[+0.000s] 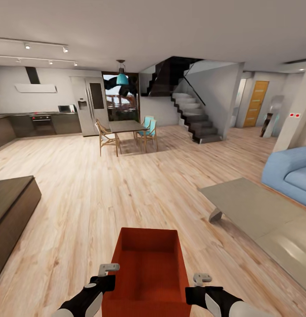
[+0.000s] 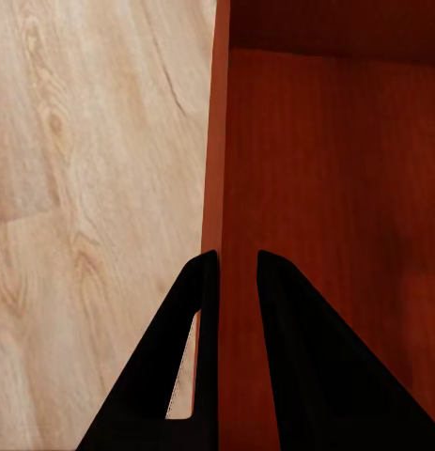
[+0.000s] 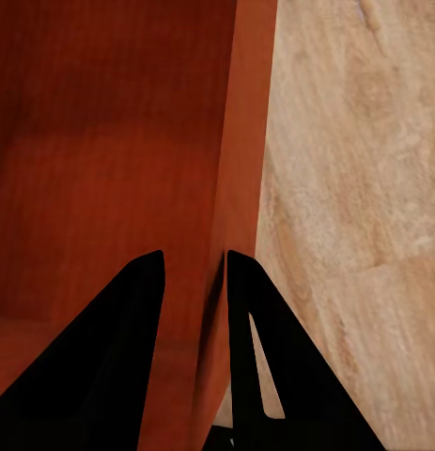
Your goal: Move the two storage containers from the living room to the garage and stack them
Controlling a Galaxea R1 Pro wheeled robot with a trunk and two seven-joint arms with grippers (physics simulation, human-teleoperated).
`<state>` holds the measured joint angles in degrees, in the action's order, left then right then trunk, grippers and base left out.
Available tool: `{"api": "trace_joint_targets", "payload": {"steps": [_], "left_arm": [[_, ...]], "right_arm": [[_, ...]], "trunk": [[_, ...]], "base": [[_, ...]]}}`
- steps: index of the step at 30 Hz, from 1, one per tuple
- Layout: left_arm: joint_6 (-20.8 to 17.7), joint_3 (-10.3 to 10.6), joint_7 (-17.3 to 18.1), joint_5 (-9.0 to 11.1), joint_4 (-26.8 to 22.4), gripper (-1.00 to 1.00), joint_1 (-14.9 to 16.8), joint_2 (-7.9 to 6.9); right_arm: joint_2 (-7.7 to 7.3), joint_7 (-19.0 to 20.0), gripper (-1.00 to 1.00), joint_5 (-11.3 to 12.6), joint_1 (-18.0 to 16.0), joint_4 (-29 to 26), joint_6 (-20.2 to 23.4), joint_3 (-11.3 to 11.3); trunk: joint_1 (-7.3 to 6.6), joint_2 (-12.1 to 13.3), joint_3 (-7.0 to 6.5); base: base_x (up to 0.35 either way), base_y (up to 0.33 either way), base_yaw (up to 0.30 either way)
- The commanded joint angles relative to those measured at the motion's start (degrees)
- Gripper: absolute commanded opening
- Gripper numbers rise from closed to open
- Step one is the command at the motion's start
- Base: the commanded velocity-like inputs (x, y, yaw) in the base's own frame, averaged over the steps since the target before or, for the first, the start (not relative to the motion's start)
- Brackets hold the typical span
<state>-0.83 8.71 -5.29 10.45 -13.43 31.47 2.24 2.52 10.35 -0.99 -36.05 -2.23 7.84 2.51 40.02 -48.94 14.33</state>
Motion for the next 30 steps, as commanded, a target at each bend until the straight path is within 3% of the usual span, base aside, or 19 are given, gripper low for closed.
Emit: {"api": "trace_joint_targets", "payload": {"steps": [1, 30], "left_arm": [[-0.14, 1.83, -0.42, 1.51, 0.11, -1.00, 0.00, -0.05], [-0.14, 1.83, -0.42, 1.50, 0.07, -1.00, 0.00, -0.05]], "right_arm": [[-1.29, 0.11, -1.00, -0.24, -0.03, -3.40, -1.78, 1.06], [-1.22, 0.11, -1.00, -0.19, -0.01, -3.44, -1.78, 0.99]], "trunk": [[0.04, -0.05, 0.08], [0.04, -0.05, 0.11]], "base": [[0.288, 0.097, 0.000], [0.329, 0.078, 0.005]]}}
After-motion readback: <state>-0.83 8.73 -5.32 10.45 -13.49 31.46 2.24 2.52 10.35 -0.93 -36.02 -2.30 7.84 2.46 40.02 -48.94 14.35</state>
